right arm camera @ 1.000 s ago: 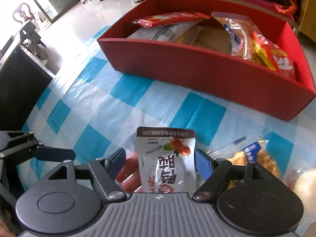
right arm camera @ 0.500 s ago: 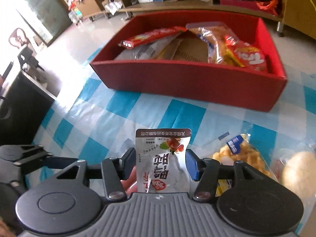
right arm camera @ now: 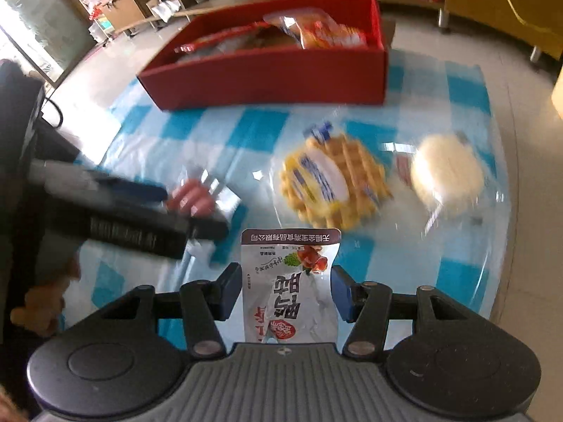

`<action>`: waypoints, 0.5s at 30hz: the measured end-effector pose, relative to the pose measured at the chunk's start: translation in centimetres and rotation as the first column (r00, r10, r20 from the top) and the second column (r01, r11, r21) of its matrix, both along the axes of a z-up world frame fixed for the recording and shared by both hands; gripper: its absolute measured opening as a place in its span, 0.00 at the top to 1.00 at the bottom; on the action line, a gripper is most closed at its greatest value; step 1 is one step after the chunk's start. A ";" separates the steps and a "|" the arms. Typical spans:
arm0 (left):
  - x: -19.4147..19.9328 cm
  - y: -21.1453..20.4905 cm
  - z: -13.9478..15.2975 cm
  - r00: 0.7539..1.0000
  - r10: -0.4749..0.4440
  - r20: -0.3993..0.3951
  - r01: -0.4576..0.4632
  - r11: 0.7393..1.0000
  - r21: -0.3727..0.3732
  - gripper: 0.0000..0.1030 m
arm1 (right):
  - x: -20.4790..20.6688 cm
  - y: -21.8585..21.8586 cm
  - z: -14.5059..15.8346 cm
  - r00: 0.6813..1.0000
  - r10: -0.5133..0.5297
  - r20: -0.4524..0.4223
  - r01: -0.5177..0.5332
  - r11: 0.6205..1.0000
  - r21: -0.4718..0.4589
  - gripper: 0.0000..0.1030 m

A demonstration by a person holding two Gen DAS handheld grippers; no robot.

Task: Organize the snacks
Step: 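Grasp the vacuum sausage pack with the left tool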

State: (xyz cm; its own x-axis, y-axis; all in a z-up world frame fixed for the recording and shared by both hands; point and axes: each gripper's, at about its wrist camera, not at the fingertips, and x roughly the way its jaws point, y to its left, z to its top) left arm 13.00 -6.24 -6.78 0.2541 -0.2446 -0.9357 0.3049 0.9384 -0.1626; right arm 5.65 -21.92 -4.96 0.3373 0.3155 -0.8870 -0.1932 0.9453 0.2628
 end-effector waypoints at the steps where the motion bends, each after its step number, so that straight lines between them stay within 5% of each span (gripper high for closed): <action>1: 0.0 -0.5 -0.2 1.000 -0.005 0.011 0.005 1.000 0.019 0.01 | -0.1 -0.2 -0.2 1.000 0.000 -0.003 0.000 1.000 -0.001 0.50; 5: -0.4 -1.9 -1.0 0.999 -0.018 0.045 0.012 0.991 0.131 0.05 | -0.2 -0.3 -0.5 1.000 0.003 -0.008 -0.002 1.000 0.022 0.50; 7: -0.8 -1.8 -0.7 0.996 -0.025 0.081 0.011 0.986 0.168 0.23 | -0.2 -0.1 -0.4 1.000 0.011 -0.003 -0.011 1.000 0.026 0.50; 10: -0.9 -0.6 0.2 0.998 -0.001 0.070 -0.007 0.993 0.117 0.30 | -0.3 0.3 -0.2 0.999 0.031 0.007 -0.031 0.999 0.029 0.50; 14: -1.2 0.8 1.0 0.998 0.030 0.060 -0.036 0.994 0.105 0.28 | -0.1 1.0 -0.3 0.999 0.049 0.006 -0.049 0.999 0.024 0.50; 15: -1.4 1.4 1.2 0.997 0.054 0.047 -0.058 0.994 0.088 0.16 | -0.1 1.2 -0.3 0.999 0.053 0.007 -0.053 0.998 0.023 0.50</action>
State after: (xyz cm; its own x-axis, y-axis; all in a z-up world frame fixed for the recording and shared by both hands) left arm 11.63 -4.87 -5.59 0.3074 -0.1451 -0.9404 0.2562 0.9644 -0.0651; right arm 5.56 -20.67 -5.26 0.3249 0.3536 -0.8771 -0.2447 0.9273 0.2832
